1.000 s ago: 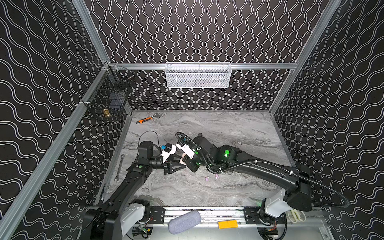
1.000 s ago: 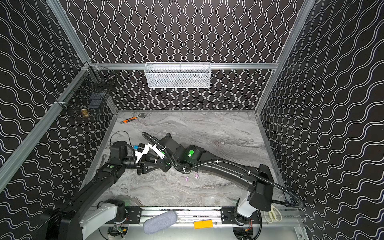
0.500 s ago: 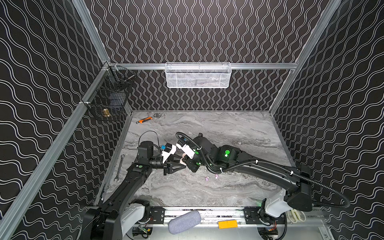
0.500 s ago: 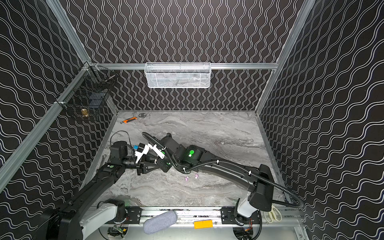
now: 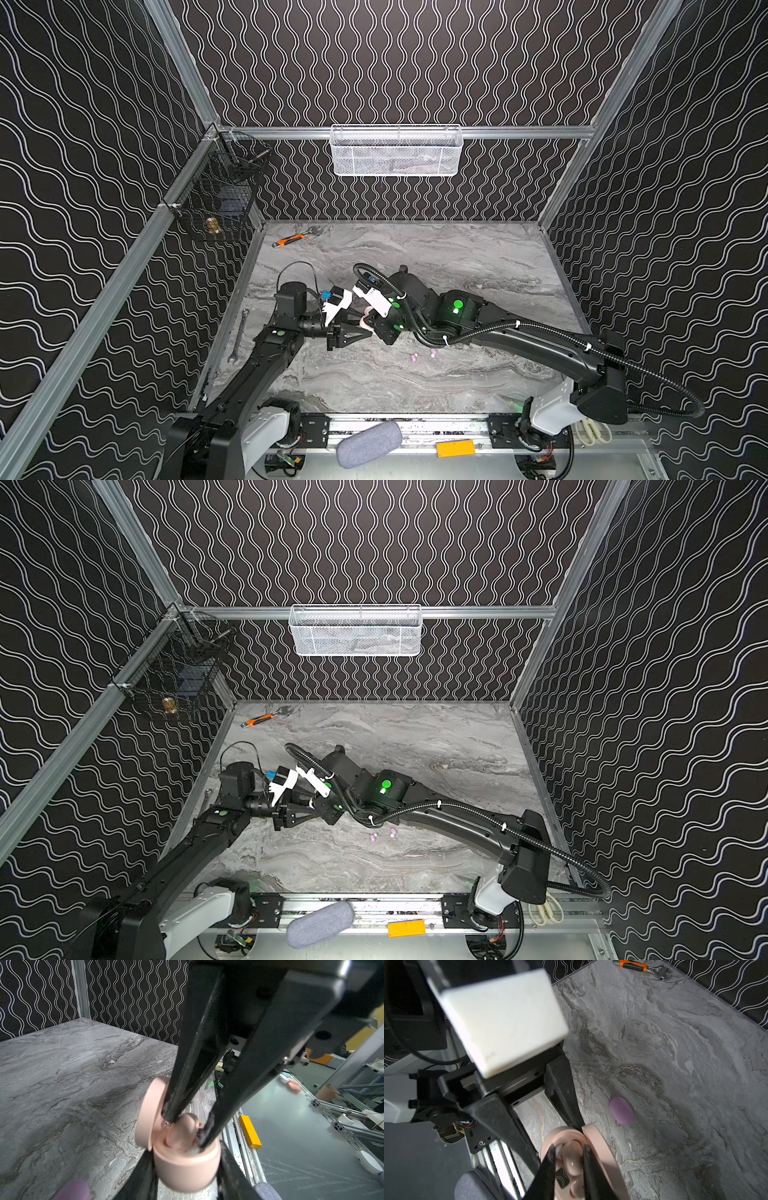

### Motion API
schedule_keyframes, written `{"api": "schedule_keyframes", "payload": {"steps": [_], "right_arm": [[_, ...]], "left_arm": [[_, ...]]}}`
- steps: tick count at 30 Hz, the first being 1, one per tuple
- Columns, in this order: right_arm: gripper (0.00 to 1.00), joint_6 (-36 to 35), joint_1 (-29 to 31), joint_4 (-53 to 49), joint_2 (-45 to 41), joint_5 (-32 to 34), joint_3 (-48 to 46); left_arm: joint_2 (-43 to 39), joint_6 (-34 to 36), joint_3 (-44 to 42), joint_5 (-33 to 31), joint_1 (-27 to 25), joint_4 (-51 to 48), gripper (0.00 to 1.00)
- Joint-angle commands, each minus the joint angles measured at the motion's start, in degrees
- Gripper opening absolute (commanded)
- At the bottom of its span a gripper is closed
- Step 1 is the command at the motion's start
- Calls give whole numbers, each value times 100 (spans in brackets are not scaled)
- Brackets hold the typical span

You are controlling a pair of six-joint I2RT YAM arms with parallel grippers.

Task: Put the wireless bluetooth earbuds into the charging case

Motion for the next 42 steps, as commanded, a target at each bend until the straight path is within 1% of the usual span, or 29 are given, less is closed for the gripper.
{"api": "schedule_keyframes", "payload": {"steps": [1,16,19,24,26,42], "right_arm": [[25,36,5,36,-52,-50,62],[26,102,-2,88,-82,-123,-39],[31,123,-1,91,-59,-192,-39],[45,137,-3,182,-105,-228,-92],[47,133,-2,164,-91,-243,-83],[45,90,5,203,-30,-538,-69]], "left_arm": [[5,-3,43,42,-2,174,3],[-14,10,45,33,-4,175,3],[-22,-3,45,22,-8,174,3],[-30,2,37,15,-4,179,3],[-38,5,37,11,-6,174,3],[-21,3,43,15,-1,175,3]]}}
